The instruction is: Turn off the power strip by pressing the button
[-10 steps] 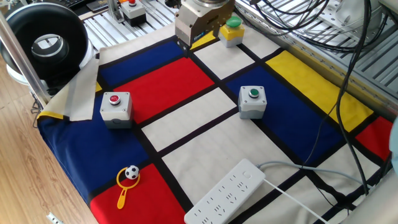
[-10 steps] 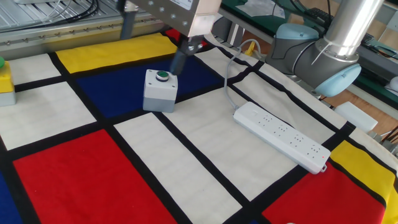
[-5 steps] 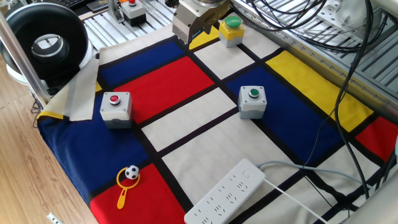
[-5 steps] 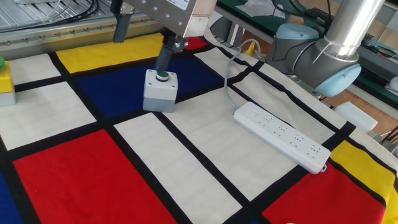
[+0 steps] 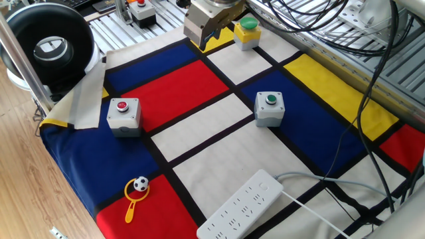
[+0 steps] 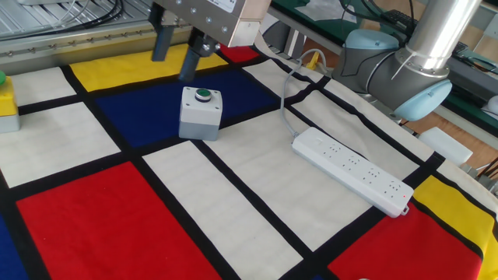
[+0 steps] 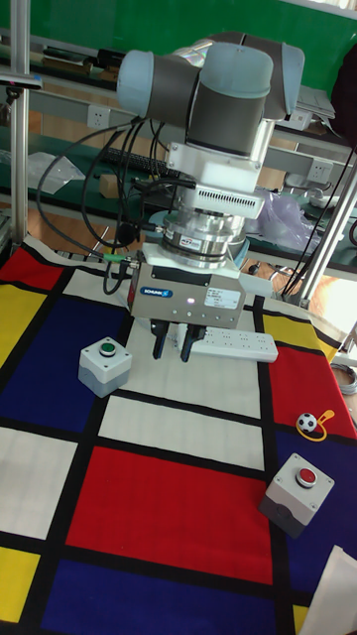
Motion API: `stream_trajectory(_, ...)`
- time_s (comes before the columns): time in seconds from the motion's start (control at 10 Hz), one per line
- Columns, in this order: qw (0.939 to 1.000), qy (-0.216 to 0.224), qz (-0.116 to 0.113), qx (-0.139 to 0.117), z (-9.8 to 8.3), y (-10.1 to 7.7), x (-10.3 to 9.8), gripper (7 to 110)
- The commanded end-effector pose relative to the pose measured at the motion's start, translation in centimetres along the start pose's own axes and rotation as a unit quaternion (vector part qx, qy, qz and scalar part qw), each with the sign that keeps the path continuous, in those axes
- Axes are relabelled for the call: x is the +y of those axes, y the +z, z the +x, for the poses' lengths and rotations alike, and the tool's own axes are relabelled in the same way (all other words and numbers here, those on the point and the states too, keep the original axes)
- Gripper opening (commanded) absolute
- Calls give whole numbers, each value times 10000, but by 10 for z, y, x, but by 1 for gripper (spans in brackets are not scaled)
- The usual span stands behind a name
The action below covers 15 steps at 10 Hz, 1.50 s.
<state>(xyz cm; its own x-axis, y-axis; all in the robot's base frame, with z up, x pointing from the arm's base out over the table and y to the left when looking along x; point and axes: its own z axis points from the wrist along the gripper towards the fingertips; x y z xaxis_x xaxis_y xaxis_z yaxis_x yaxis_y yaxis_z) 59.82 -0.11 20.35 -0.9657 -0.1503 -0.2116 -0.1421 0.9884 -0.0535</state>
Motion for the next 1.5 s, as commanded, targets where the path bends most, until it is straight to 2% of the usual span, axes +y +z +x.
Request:
stream_trajectory(0.0, 9999, 109, -130, 3, 0, -1, 6, 7)
stream_trajectory(0.1, 9997, 154, -200, 17, 1, -1, 10, 7)
stream_trajectory(0.5, 9993, 103, -187, 305, 16, 0, 10, 7)
stream_trajectory(0.7, 9980, 97, -249, 575, 30, 0, 15, 7)
stream_trajectory(1.0, 9923, 136, -389, 1165, 59, -4, 25, 7)
stream_trajectory(1.1, 9920, 134, -385, 1196, 61, -3, 27, 7)
stream_trajectory(1.2, 9928, 234, -423, 1100, 57, -1, 31, 7)
stream_trajectory(1.4, 9952, 367, -507, 746, 39, 2, 36, 7)
